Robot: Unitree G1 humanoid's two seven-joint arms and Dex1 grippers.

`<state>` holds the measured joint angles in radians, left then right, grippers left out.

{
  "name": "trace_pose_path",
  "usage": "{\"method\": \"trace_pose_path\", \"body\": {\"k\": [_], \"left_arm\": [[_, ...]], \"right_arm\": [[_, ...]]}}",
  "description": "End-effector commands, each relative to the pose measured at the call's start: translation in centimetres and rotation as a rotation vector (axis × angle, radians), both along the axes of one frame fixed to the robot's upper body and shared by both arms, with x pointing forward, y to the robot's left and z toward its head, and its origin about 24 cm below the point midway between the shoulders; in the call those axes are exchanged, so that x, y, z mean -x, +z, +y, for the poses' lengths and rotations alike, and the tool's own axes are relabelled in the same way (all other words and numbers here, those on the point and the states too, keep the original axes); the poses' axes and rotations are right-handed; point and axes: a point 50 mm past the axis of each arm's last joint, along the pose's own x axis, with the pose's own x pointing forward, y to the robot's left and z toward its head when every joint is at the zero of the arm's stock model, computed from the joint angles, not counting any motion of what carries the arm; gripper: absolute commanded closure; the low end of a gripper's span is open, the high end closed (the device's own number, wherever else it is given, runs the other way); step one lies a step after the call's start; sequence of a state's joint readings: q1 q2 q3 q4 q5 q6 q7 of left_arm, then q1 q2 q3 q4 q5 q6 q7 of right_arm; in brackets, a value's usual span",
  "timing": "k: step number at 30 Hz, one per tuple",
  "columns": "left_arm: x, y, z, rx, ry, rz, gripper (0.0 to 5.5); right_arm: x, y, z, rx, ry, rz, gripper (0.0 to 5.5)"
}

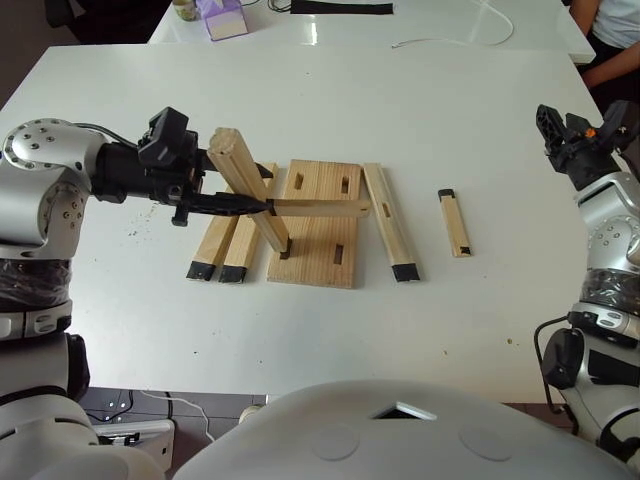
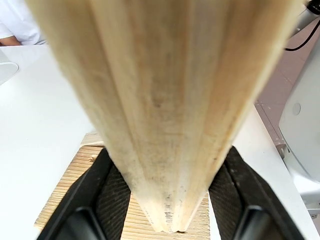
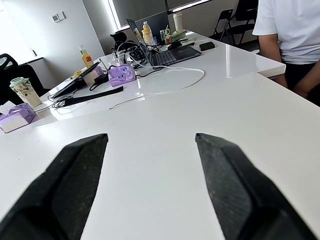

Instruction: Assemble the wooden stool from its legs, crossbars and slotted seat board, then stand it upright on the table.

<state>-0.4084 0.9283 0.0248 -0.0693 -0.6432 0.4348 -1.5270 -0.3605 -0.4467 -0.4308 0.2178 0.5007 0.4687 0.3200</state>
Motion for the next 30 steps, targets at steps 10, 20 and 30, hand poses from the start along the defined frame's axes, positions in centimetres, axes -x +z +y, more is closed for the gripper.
{"method": "trace_pose_path", "body": {"k": [10, 20, 30], "left_arm": [[0.9, -2.3, -0.2, 0.02, 0.03, 0.066, 3.45], [5.1, -3.8, 0.8, -0.086, 0.083, 0.075, 3.46], [4.2, -5.8, -0.3, -0.108, 0.167, -0.009, 3.46]], "right_arm": [[-0.1, -0.1, 0.4, 0.006, 0.008, -0.006, 2.27], [0.2, -0.3, 0.2, 0.018, 0.012, 0.014, 2.27], [0.7, -0.2, 0.7, 0.01, 0.021, 0.013, 2.27]]}}
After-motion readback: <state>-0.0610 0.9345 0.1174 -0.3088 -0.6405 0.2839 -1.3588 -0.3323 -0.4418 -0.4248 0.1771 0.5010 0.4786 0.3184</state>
